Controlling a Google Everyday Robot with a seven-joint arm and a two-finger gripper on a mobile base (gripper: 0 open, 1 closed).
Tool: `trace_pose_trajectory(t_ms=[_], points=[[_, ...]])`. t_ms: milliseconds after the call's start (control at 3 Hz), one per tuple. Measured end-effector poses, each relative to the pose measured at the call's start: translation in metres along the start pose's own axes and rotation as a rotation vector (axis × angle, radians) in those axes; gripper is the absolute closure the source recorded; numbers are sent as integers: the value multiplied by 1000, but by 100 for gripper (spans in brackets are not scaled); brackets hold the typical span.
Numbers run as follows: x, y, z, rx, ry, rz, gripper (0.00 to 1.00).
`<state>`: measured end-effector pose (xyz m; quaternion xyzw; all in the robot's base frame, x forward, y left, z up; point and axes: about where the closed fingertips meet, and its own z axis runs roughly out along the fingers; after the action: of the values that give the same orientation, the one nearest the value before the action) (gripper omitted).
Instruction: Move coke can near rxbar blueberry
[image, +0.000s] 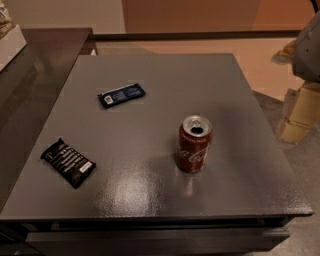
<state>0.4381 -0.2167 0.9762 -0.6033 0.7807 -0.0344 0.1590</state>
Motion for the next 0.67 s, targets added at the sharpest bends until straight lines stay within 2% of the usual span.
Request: trace_pose_trajectory(t_ms=[333,667], points=[[0,0,0,0,0,0,0],[-1,-1,-1,-28,5,-20,0]])
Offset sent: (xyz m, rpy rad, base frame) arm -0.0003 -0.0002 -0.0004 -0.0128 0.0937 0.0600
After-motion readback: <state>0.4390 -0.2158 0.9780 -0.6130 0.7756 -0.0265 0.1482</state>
